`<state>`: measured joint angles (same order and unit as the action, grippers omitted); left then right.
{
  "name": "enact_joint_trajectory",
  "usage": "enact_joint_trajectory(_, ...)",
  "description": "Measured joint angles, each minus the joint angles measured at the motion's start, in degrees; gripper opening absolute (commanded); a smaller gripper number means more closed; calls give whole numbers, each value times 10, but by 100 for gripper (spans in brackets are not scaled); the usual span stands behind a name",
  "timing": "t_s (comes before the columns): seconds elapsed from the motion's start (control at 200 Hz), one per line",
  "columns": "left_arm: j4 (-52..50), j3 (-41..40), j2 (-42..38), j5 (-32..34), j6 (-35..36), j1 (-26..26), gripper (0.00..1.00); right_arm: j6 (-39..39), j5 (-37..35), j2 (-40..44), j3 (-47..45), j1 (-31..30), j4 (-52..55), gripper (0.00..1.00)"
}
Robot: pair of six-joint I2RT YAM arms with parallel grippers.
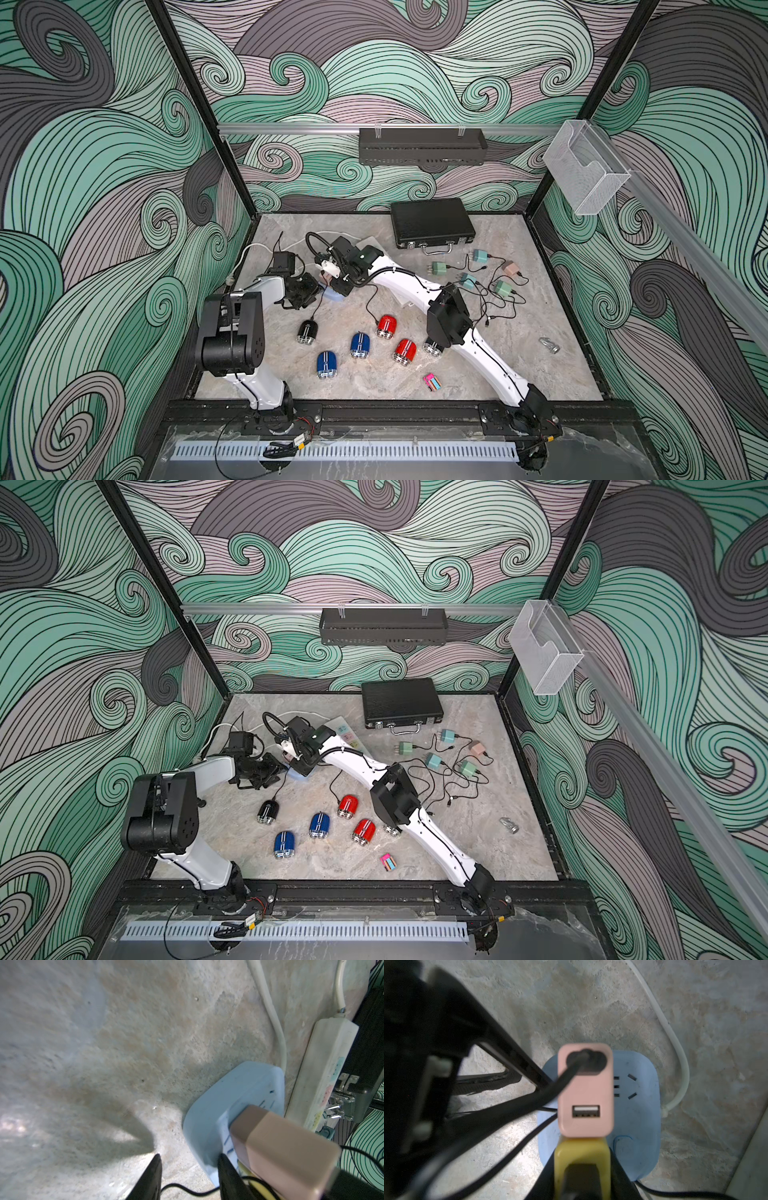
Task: Unplug the electric shaver
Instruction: Remove the plug from the socket.
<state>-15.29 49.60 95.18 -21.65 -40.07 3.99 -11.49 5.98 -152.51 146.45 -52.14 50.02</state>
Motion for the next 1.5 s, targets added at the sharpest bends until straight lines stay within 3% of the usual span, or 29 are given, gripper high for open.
enact_joint_trajectory(0.07, 0, 0, 0, 0, 0, 0, 43, -1, -2, 0, 0, 0, 0, 26)
enact_joint_trajectory(0.355, 0, 0, 0, 0, 0, 0, 43, -2, -13, 0, 1, -4, 0, 22)
enact_joint_trajectory(0.791, 0, 0, 0, 1, 0, 0, 43, -1, -50, 0, 1, -14, 0, 21)
enact_joint_trajectory(1.501, 1, 0, 0, 2, 0, 0, 43, 19, -39, 12, -14, -11, -9, 19)
